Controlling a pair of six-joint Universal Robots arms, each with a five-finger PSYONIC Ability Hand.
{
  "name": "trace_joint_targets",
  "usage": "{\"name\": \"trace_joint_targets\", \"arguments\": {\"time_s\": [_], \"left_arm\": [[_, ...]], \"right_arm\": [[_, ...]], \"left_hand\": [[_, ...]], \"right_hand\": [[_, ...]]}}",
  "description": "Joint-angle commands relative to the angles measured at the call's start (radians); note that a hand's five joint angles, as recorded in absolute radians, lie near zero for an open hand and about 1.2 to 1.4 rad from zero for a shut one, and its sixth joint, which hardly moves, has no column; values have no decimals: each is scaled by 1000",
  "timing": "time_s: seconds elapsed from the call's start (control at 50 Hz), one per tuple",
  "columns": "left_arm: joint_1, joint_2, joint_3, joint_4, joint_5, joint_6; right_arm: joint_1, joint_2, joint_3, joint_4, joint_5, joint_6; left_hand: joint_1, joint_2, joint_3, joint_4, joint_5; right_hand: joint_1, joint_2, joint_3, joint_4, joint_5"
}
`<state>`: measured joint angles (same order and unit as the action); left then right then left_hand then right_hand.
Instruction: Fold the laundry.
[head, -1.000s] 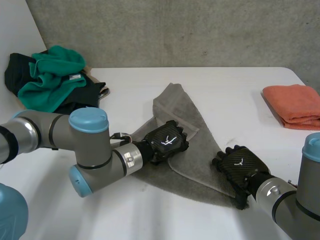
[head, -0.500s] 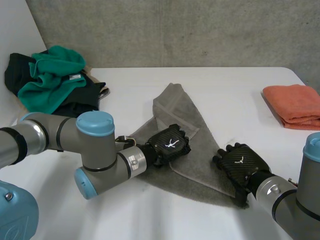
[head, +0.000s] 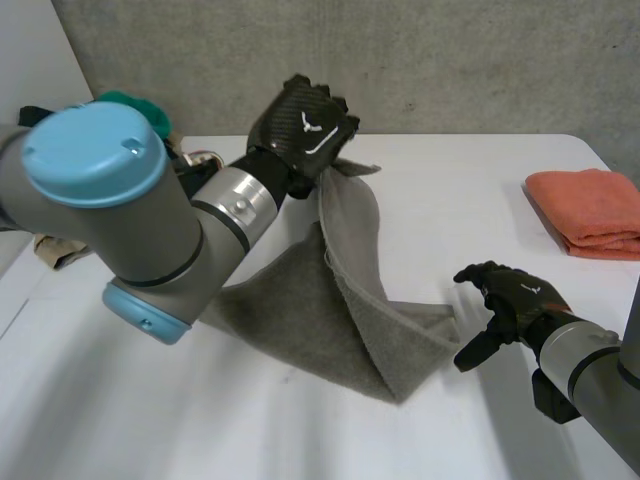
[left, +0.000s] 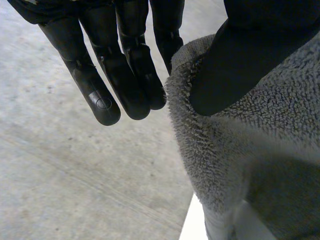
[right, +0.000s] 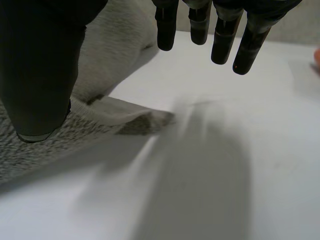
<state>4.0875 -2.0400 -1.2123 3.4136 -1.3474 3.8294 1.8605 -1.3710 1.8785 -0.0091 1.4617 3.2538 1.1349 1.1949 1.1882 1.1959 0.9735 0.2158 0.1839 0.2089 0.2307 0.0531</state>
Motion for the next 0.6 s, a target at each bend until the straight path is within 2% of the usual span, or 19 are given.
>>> {"name": "trace_joint_targets", "arguments": {"time_s": [0.02, 0.1, 0.18, 0.2, 0.22, 0.26, 0.32, 0.4, 0.48, 0.5, 0.6], "left_arm": [[-4, 69, 5, 0, -79, -10], [-9, 72, 11, 1, -79, -10], [-10, 75, 10, 1, -84, -10], [-10, 76, 8, 1, -85, -10], [-10, 76, 7, 1, -87, -10], [-10, 89, 0, 1, -91, -10], [-4, 118, -7, 1, -108, -8], [7, 170, -21, 0, -145, -10], [39, 244, -38, -4, -183, -14], [45, 260, -42, -5, -191, -14], [73, 360, -84, -13, -231, -21]], "right_arm": [[31, 90, -50, 58, -44, 215], [133, 161, -104, 22, -53, 199], [223, 262, -180, -46, -15, 129], [227, 276, -190, -52, -8, 115], [230, 303, -209, -67, 20, 75], [227, 317, -223, -84, 49, 31], [215, 308, -240, -136, 100, -66], [128, 233, -248, -195, 103, -192], [40, 69, -277, -190, 51, -370], [29, 8, -298, -177, 25, -455], [31, -138, -403, -53, -4, -693]], "left_hand": [[261, 201, 208, 200, 248], [261, 201, 208, 200, 248], [261, 201, 208, 200, 248], [261, 201, 208, 200, 248], [261, 201, 208, 200, 248], [261, 201, 208, 200, 248], [261, 201, 208, 200, 248], [261, 201, 208, 200, 248], [261, 201, 208, 200, 248], [261, 201, 208, 200, 248], [261, 201, 208, 200, 248]], "right_hand": [[-41, -9, -34, -56, -53], [-41, -9, -34, -56, -53], [-17, 15, -10, -32, -29], [97, 129, 104, 82, 85], [534, 566, 541, 519, 522], [1177, 1209, 1184, 1162, 1165], [1180, 1212, 1187, 1166, 1169], [1180, 1212, 1187, 1166, 1169], [1180, 1212, 1187, 1166, 1169], [1180, 1212, 1187, 1166, 1169], [1180, 1212, 1187, 1166, 1169]]}}
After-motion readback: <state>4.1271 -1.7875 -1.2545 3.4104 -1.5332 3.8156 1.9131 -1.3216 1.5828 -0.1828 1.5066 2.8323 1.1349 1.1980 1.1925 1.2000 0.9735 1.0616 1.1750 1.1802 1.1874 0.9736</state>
